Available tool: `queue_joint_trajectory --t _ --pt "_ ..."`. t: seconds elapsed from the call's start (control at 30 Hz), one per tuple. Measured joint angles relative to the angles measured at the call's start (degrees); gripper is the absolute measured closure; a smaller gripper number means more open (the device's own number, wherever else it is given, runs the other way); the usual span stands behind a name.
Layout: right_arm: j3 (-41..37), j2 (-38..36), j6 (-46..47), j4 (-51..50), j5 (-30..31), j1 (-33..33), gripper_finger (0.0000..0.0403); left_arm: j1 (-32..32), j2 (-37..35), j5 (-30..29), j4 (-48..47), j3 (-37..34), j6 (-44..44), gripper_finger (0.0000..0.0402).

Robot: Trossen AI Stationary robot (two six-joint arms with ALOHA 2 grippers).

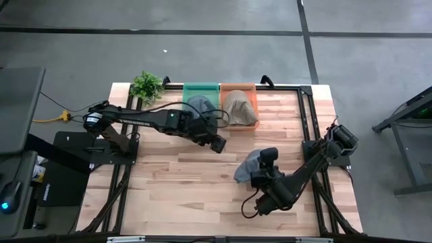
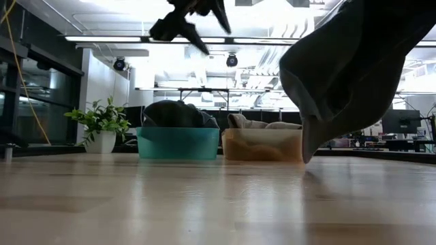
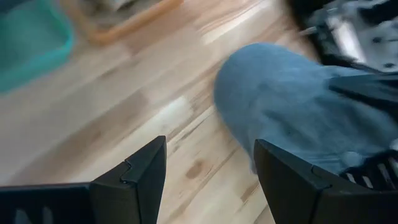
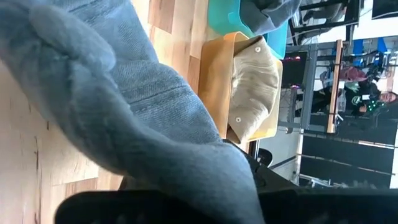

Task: Pick & Place hat
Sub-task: Put the blue cap into the green bin

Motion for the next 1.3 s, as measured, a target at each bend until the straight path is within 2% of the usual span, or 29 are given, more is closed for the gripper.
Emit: queue_joint_trajectory --t 0.23,0.33,0.53,0.67,0.77,0.83,1.07,1.3 --pt "0.0 0.0 0.93 0.0 -0.03 -1.01 0.0403 -0.02 0.02 0.07 8.26 -0.02 7.43 0.0184" --pt "0.0 0.0 0.99 0.0 -0.01 -1.28 0.0403 -0.02 0.02 0.34 8.88 -0.02 8.72 0.0184" --pt "0.0 0.0 1.27 0.0 -0.19 -1.86 0.0403 -0.02 -0.15 4.36 14.18 -4.13 10.78 0.0184" --pt "0.0 0.0 2.41 -0.08 -0.24 -1.91 0.0403 -0.02 -4.4 5.27 22.9 -9.66 9.94 0.0184" --pt "-0.02 0.0 2.37 -0.15 -0.25 -1.99 0.0403 -0.02 -8.93 5.03 24.22 -15.83 9.22 0.0184" --pt "-0.03 0.02 2.21 -0.1 -0.31 -2.23 0.0403 -0.02 -10.95 5.1 30.64 -19.75 8.69 0.0184" --pt "-0.04 0.02 2.11 -0.07 -0.01 -3.44 0.0403 -0.04 -20.14 6.42 43.46 -34.07 4.7 0.0184" --pt "0.02 0.02 -0.01 1.0 0.03 -5.56 0.0403 -0.02 -26.77 6.03 48.39 -42.76 3.22 0.0184"
